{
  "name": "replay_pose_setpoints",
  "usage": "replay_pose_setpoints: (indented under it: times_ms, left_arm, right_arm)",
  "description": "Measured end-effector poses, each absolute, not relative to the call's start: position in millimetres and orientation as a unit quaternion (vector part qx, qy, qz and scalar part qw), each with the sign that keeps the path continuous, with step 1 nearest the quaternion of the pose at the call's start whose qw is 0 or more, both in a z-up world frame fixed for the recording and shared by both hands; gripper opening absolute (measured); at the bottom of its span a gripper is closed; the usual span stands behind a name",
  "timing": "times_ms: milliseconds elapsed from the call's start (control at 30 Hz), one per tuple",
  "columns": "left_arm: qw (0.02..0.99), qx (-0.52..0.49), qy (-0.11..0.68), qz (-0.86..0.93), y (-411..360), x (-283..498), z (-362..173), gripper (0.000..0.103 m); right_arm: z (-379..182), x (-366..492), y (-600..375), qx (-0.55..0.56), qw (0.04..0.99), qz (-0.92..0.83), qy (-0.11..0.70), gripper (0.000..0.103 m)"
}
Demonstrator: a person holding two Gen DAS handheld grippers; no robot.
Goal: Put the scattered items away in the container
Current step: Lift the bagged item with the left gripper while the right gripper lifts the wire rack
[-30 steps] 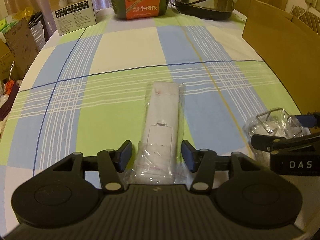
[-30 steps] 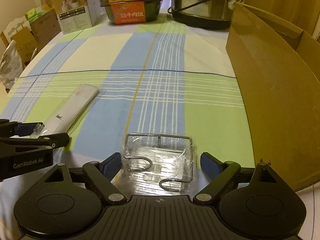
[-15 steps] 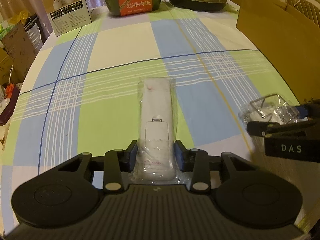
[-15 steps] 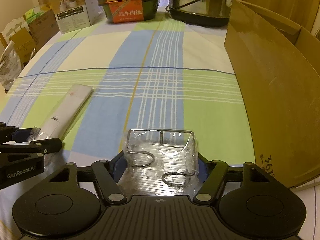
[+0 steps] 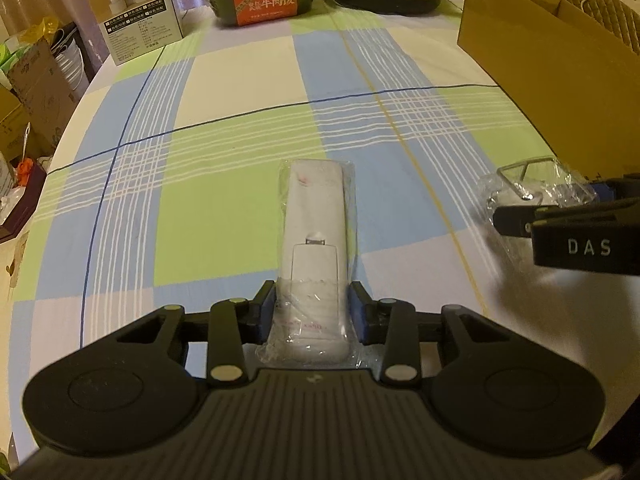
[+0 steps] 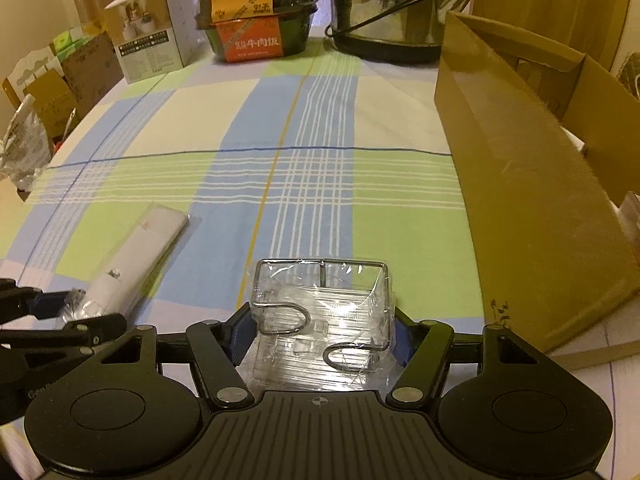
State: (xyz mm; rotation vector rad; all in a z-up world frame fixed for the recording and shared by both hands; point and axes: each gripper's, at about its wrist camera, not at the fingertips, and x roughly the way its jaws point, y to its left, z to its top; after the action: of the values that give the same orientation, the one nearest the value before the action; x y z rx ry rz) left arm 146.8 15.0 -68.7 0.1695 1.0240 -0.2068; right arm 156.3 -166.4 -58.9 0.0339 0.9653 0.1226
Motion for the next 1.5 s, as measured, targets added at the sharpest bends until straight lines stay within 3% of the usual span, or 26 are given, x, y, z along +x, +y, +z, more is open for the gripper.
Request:
replay_pose_setpoints:
  times_ms: [1500]
  left_arm:
    - [0.896,0.053,0.428,-0.104,-20,87,40,0.033]
  right_arm:
    - [43,83,-196,0.052,0.924,0.062,0.374,0.068]
